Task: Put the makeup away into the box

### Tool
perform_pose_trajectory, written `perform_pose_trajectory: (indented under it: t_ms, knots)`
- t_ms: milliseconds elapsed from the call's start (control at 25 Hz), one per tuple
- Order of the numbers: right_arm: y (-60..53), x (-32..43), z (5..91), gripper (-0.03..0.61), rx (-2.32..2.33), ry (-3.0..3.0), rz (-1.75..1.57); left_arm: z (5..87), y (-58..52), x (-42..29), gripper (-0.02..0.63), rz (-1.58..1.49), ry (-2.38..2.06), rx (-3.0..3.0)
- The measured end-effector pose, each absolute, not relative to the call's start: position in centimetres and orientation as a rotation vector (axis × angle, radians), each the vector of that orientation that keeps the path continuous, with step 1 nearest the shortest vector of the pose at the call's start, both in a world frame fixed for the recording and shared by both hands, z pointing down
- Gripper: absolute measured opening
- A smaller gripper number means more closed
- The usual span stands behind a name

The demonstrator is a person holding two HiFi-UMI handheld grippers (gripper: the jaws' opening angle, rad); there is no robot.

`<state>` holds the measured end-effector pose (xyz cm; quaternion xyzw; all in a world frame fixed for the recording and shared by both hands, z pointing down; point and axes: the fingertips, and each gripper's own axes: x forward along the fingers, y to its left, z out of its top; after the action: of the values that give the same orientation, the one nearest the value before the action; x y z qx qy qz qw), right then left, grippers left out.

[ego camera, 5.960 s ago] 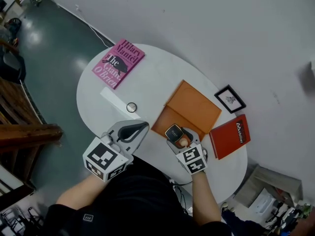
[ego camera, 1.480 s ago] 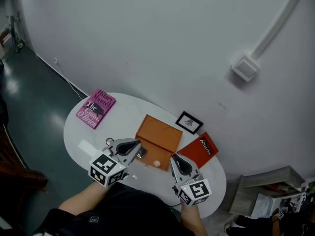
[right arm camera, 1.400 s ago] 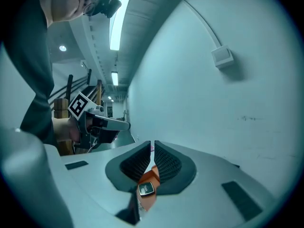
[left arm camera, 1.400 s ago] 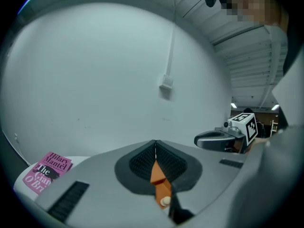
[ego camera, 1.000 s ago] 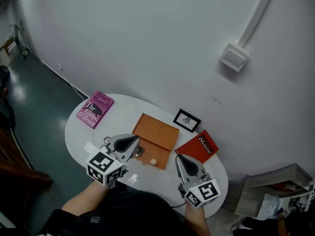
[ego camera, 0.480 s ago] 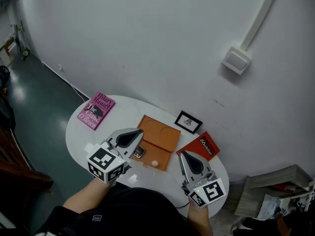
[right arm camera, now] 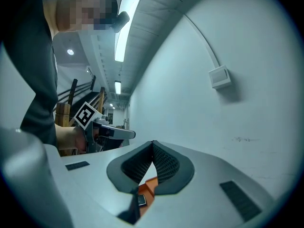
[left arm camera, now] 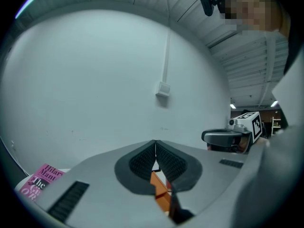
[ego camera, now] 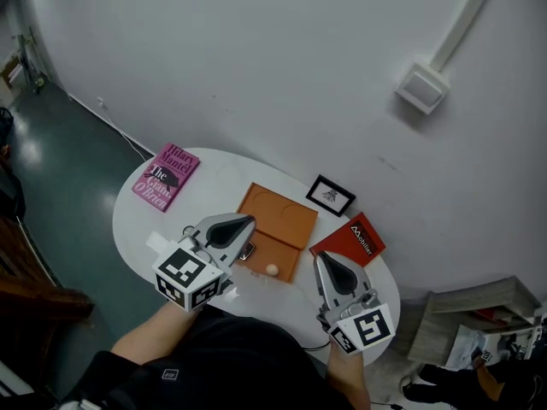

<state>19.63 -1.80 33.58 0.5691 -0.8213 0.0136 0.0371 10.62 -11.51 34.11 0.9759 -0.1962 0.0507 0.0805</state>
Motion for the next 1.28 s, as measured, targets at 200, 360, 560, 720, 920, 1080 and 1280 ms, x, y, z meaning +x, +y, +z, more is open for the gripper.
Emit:
perform_pose_trajectory:
  t_ms: [200, 360, 560, 720, 920, 1080, 1280]
  knots:
    - [-1.6, 19.4, 33.9, 0.035, 1.753, -2.547, 0.08, 34.7, -11.4, 9.9, 0.014, 0.164, -0.59, 2.903]
    - [-1.7, 18.9, 33.8, 0.035, 1.758, -2.572, 0.086, 34.7, -11.5, 9.3, 0.014, 0.165, -0.601, 2.902]
    - [-1.6, 18.8, 34.3, 0.035, 1.774, -2.566, 0.117, 35.0, -11.4, 8.7, 0.014, 0.178, -0.608, 2.894]
    - [-1.4, 19.0, 34.9, 0.035, 1.786, -2.564, 0.152, 35.3, -11.4, 8.1, 0.014, 0.188, -0.618, 2.883]
    - [-1.3, 18.8, 35.4, 0.035, 1.785, -2.563, 0.178, 35.8, -11.3, 7.9, 0.014, 0.203, -0.614, 2.871]
    - [-1.3, 18.7, 36.0, 0.035, 1.783, -2.556, 0.198, 36.2, -11.1, 7.9, 0.014, 0.211, -0.607, 2.868]
    - [-1.2, 19.0, 36.3, 0.035, 1.789, -2.54, 0.204, 36.6, -11.2, 8.1, 0.014, 0.216, -0.599, 2.865]
